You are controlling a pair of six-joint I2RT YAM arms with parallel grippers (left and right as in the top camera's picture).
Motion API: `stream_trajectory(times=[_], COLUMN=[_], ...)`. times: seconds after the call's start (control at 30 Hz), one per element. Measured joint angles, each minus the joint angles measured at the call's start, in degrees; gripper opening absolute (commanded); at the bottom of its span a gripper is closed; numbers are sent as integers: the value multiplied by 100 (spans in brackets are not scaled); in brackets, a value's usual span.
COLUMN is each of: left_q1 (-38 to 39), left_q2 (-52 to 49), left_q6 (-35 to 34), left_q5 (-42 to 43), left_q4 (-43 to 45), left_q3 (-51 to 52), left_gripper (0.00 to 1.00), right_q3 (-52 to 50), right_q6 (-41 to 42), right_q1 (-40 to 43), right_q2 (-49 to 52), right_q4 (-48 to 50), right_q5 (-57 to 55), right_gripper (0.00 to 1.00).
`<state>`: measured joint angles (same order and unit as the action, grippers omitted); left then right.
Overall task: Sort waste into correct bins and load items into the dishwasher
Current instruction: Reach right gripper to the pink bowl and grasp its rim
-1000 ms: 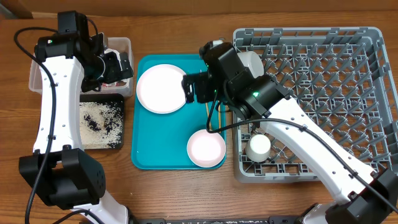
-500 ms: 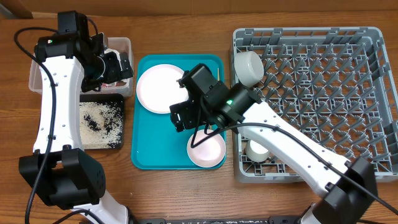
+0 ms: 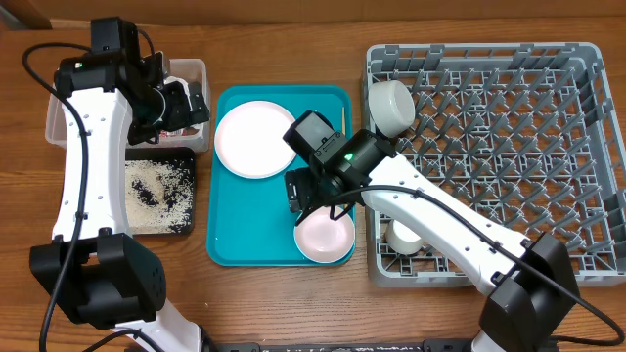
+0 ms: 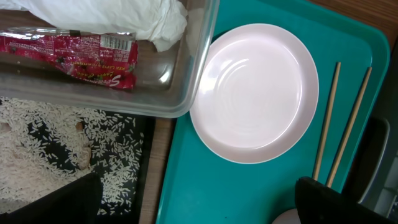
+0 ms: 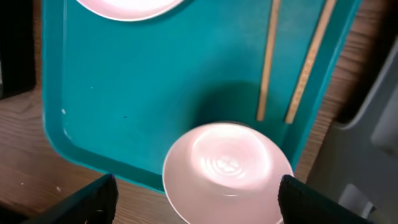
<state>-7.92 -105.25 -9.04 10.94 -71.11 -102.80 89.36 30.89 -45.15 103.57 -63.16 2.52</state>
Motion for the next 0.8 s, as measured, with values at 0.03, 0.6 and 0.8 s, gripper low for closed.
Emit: stream_trajectory(times=[0.03, 0.6, 0.8], left_q1=[0, 0, 2], left_q2=[0, 0, 0], left_q6=[-2, 0, 0], left_q5=[0, 0, 2], left_q4=[0, -2, 2], left_q3=[0, 0, 0], left_gripper=[100, 100, 100], right_q3=[0, -809, -1005], right_q6=[39, 188, 39], right_q1=[0, 0, 0], right_q2=[0, 2, 492], right_q4=[-9, 612, 828], right_q5=[-24, -345, -693], right_gripper=[84, 74, 68])
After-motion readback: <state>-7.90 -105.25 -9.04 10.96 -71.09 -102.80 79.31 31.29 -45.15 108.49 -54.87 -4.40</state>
